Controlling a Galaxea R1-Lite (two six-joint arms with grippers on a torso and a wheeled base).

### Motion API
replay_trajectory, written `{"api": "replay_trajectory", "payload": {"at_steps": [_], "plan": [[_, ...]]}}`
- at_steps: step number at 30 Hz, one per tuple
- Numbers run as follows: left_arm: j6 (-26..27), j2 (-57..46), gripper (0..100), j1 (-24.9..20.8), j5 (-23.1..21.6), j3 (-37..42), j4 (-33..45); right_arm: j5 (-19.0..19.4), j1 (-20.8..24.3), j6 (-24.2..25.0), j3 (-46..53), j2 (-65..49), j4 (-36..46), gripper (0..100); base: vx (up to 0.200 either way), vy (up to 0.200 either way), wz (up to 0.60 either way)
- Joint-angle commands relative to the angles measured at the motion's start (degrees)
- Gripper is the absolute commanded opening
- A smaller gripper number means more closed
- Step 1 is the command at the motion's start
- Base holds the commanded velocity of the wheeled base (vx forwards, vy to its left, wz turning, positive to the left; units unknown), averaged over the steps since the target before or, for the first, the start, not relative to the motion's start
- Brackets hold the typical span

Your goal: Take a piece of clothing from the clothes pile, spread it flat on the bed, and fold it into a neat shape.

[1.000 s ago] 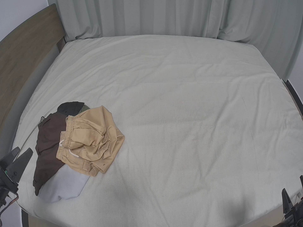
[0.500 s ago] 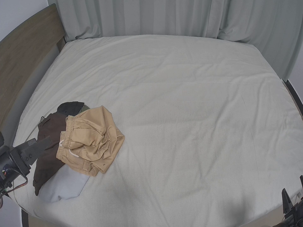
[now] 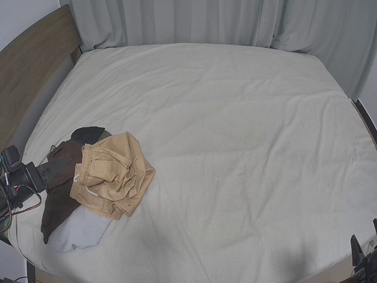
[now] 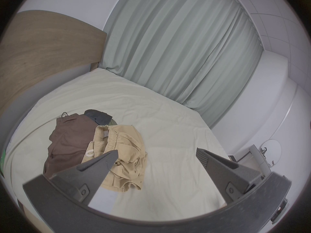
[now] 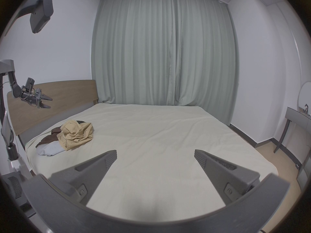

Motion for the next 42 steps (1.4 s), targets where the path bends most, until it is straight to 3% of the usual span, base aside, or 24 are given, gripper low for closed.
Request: {"api": "replay_trajectory", "payload": {"at_steps": [1, 16, 26, 30, 35, 42], "plan": [[-0.1, 5.1, 100, 0.3, -0.4, -1.0, -1.1, 0.0, 0.0, 0.0, 1.0, -0.9, 0.0, 100, 0.000, 0.000, 0.00], [0.0, 15.7, 100, 0.4, -1.7, -1.4, -13.0, 0.0, 0.0, 0.0, 1.0, -0.9, 0.0, 100, 0.000, 0.000, 0.00], [-0.1, 20.4, 100, 1.4, -2.0, -4.3, -13.7, 0.0, 0.0, 0.0, 1.0, -0.9, 0.0, 100, 0.000, 0.000, 0.00], [-0.1, 21.9, 100, 1.8, -3.4, -5.6, -13.8, 0.0, 0.0, 0.0, 1.0, -0.9, 0.0, 100, 0.000, 0.000, 0.00], [-0.1, 25.8, 100, 5.3, -9.0, -6.8, -15.3, 0.0, 0.0, 0.0, 1.0, -0.9, 0.0, 100, 0.000, 0.000, 0.00], [-0.2, 32.5, 100, 6.4, -9.2, -7.1, -21.1, 0.0, 0.0, 0.0, 1.0, -0.9, 0.0, 100, 0.000, 0.000, 0.00]]}}
